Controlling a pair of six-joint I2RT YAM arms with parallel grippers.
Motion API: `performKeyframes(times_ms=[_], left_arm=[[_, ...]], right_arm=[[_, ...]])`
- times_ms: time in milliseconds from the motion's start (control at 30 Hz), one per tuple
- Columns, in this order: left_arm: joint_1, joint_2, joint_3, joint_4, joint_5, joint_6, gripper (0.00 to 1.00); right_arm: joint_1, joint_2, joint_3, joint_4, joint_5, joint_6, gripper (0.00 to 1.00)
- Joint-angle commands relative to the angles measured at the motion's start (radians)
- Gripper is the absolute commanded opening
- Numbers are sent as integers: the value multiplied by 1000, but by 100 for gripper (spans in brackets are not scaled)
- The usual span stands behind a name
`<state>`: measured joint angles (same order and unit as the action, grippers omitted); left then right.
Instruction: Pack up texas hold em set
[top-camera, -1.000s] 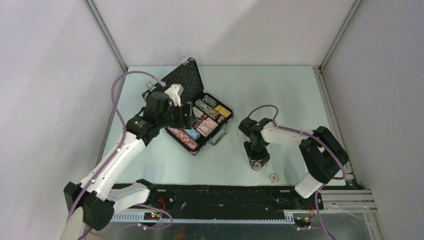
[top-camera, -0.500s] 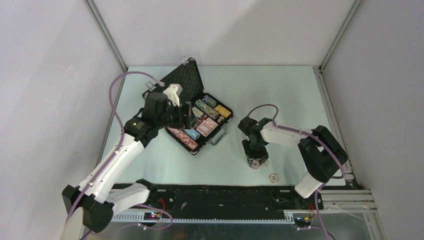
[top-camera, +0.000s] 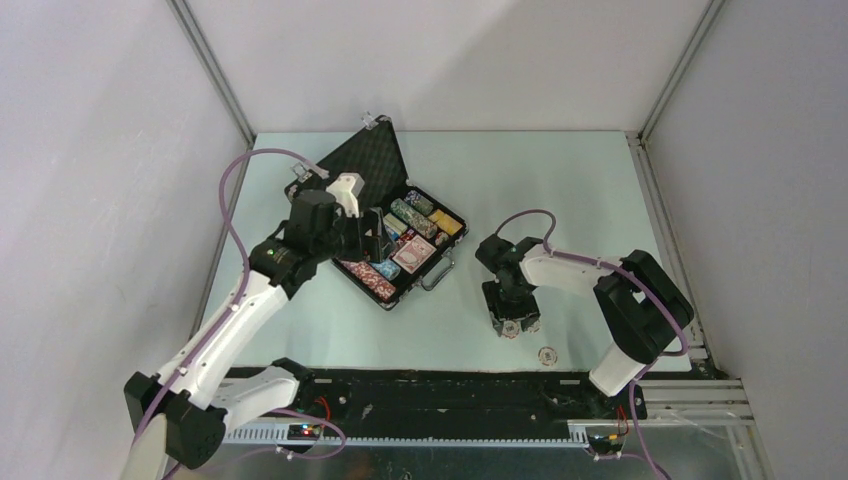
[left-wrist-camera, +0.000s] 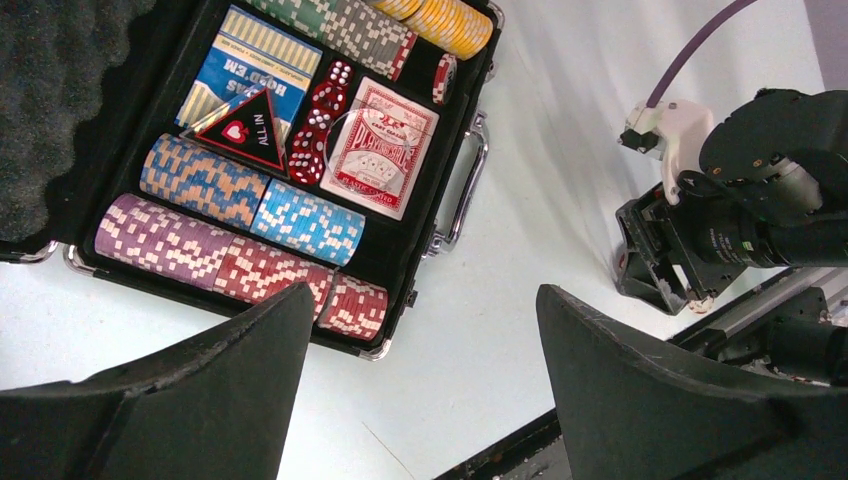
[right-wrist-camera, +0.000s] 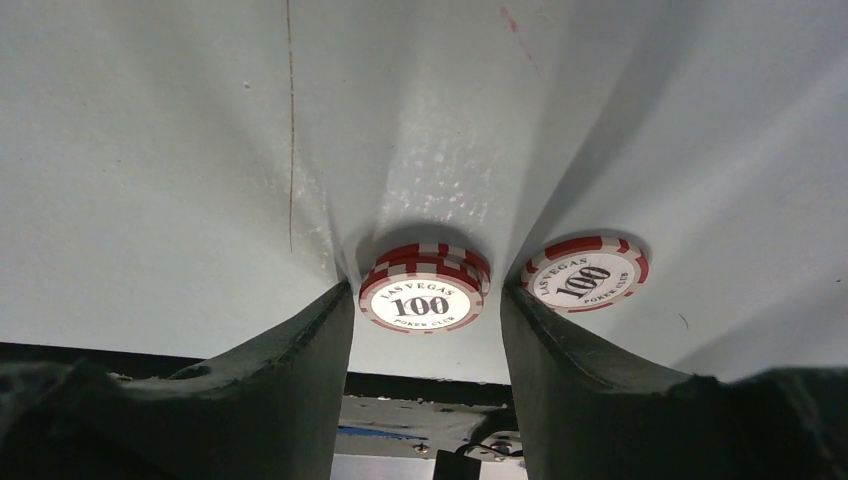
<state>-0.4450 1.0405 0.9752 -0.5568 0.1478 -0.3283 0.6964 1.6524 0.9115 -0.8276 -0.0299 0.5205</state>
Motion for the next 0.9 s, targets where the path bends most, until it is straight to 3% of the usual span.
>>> performKeyframes(times_ms=[0,733,867], left_arm=[[-4,-38,-15,42,29,-31,89],[-4,-10,27,23,21,-9,89],[-4,-3,27,24,23,-11,89]], right_arm=[[3,-23,-7,4,12,24,59],[1,94,-10,72,-24,-14,44],[-2,93,-8,83,-46,-25,31]])
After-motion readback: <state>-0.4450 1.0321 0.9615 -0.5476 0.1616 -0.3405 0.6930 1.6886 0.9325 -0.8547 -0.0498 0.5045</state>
